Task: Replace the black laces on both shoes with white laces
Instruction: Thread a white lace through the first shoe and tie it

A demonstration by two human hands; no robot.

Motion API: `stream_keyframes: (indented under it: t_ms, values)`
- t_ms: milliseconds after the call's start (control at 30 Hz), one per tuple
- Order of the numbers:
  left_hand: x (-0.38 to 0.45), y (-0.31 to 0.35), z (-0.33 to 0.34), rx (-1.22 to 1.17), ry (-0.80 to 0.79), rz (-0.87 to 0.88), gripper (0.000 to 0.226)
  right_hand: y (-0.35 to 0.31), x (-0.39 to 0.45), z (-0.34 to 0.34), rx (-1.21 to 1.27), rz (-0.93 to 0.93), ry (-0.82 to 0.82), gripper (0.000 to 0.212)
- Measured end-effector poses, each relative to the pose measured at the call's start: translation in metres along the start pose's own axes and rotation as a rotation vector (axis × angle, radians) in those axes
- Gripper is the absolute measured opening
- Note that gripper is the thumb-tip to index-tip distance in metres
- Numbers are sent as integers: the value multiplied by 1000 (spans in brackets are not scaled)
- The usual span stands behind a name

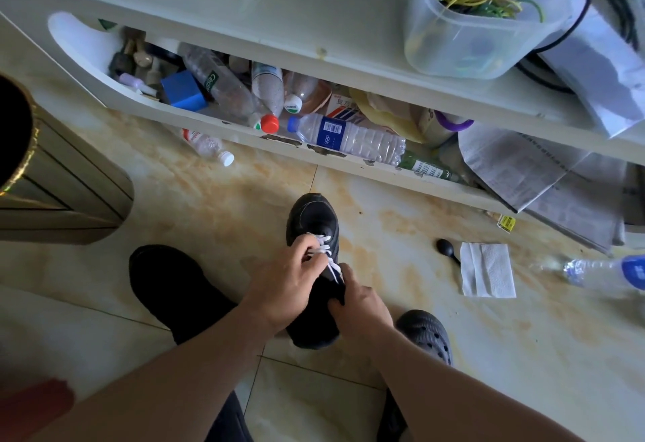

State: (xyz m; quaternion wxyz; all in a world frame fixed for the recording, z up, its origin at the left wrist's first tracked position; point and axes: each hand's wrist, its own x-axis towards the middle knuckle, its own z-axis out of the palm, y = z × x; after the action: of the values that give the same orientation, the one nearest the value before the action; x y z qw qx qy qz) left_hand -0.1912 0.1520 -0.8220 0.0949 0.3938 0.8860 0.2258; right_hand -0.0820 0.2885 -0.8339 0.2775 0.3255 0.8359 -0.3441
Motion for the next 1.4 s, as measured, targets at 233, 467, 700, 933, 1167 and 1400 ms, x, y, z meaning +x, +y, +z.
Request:
stream_keyframes:
  t_ms: [233, 467, 700, 933, 1167, 1400]
  values:
    - [0, 17, 9, 23, -34, 202, 16, -1, -3, 8, 67, 165, 179, 24]
    - [-8, 10, 22, -182, 71, -211, 17, 8, 0, -1, 126, 107, 47, 23]
    - [-25, -2, 22, -219, -115, -219, 49, 18, -2, -8, 134, 61, 172, 25]
    - [-14, -30, -6, -228, -584, -516, 42, 26, 6, -37, 342, 147, 55, 36]
    - [26, -47, -87, -803, -416, -809, 39, 12, 0, -120, 738, 276, 101, 35]
    - [63, 15, -155, -909, -329, -699, 34, -64, -27, -170, 826, 32, 1, 27]
